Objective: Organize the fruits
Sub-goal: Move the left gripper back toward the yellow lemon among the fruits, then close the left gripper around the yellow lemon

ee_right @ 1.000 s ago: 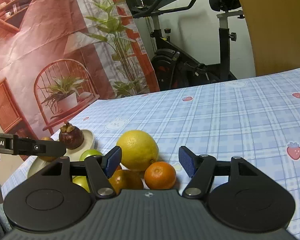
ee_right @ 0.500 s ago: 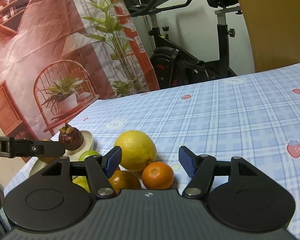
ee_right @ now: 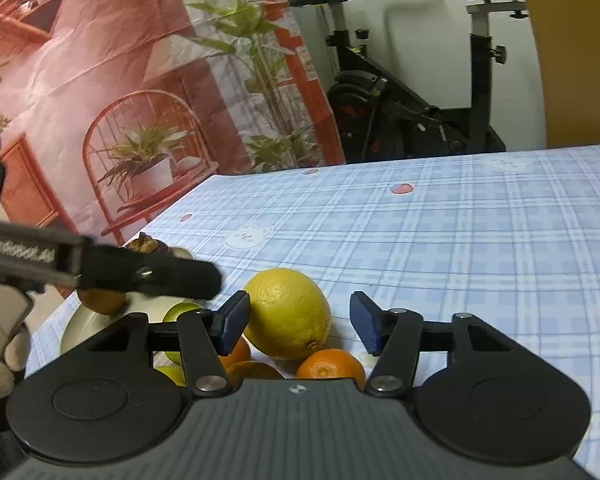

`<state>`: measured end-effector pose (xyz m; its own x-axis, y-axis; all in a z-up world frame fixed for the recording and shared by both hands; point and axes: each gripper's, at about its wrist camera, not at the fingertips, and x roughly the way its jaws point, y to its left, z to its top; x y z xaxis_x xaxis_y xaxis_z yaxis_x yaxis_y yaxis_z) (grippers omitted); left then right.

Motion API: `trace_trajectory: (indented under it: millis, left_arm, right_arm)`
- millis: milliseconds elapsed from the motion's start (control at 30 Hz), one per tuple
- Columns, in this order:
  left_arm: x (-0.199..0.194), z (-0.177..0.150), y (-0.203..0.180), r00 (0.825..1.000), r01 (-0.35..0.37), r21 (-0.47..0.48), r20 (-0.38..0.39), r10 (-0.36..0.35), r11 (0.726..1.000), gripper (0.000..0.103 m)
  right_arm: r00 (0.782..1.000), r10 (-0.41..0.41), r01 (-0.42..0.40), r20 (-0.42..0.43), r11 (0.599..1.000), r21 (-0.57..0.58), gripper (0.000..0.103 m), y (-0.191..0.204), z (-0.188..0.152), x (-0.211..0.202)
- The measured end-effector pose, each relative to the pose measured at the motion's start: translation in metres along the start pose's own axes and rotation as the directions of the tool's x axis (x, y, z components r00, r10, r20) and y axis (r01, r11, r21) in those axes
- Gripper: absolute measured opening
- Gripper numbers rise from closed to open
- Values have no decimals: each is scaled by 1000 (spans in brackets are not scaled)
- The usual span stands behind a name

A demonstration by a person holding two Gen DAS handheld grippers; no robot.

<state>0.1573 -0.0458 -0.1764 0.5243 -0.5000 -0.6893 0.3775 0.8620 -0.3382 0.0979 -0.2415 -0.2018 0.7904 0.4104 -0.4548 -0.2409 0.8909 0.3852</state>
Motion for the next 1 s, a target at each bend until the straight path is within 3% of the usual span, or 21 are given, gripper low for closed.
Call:
trace_trajectory:
  millis: [133,500,633,733,1000]
  left_arm:
    - [14,5,5,999,20,-53,-29,-22,998,68]
    - [41,3,5,996,20,-23,-81,-22,1000,68]
    - [45,1,3,997,21,-16,-72,-22,1000,68]
    - [47,0,1,997,29,-13,-68,-30,1000,62]
    - [46,-5,-10,999,6,42,-52,-4,999,62]
  right_arm:
    - [1000,19,-19,-13,1000,-18,58,3,0,6]
    - [997,63,-62,-51,998,13,58,-1,1,15]
    - [995,61,-60,-81,998,21,58,0,-1,20]
    - [996,54,-53,-72,998,20,58,0,-2,19]
    - [998,43,-41,-53,999,30,57,0,-4,14]
